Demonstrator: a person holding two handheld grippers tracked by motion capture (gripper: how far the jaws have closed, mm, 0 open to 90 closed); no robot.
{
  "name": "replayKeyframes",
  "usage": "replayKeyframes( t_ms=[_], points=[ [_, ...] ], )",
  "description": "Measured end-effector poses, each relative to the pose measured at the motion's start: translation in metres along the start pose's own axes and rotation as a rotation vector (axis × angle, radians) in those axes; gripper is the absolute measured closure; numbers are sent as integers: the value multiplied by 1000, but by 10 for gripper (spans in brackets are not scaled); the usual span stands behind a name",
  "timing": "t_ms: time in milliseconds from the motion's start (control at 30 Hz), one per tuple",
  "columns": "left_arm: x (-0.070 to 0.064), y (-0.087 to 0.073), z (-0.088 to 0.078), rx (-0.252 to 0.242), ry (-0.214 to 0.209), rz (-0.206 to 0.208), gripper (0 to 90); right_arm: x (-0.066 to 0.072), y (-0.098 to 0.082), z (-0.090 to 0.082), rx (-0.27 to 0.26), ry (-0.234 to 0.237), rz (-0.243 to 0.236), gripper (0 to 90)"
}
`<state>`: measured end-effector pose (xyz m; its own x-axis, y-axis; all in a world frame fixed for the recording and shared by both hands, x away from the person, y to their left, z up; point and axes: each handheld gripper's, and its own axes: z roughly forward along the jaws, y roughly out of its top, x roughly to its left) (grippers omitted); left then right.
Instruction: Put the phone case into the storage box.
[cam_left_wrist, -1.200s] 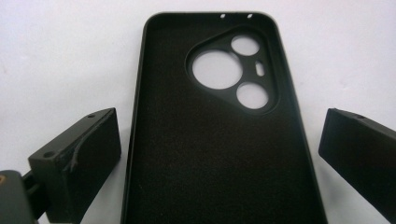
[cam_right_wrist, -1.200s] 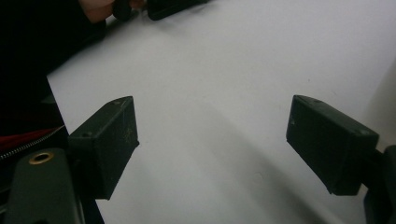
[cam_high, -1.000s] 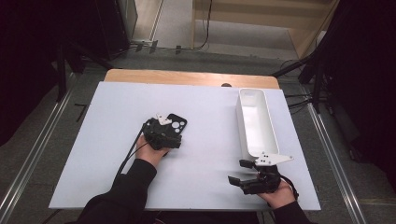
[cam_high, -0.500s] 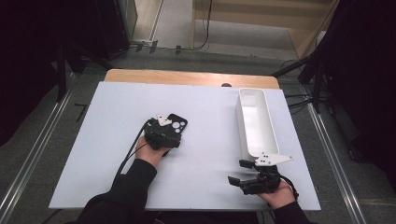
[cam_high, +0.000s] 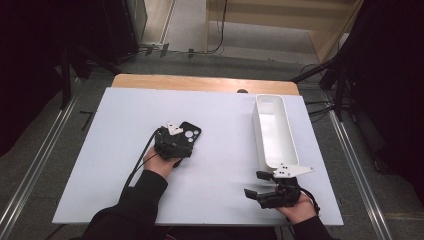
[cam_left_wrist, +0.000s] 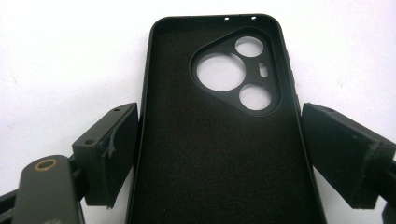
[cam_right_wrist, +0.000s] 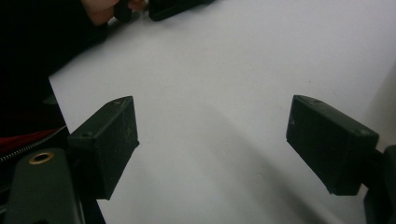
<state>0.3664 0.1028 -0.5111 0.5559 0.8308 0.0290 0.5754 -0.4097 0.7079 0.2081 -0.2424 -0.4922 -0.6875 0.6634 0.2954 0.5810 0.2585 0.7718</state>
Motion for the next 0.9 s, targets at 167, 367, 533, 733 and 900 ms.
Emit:
replayKeyframes(
  t_ms=[167,367,533,733,900],
  points=[
    [2,0,0,-10,-15,-25,143,0,0,0,0,-1,7,151],
    [3,1,-4,-32,-19,-19,144,1,0,0,-7,1,2,151],
    [4,3,-11,-74,-21,-26,145,1,1,0,-9,-1,1,151],
    [2,4,-21,-152,-32,-25,146,1,2,-1,-11,-2,-6,151],
    [0,5,-30,-207,-37,-36,145,2,3,-2,-13,-6,-2,151]
  ],
)
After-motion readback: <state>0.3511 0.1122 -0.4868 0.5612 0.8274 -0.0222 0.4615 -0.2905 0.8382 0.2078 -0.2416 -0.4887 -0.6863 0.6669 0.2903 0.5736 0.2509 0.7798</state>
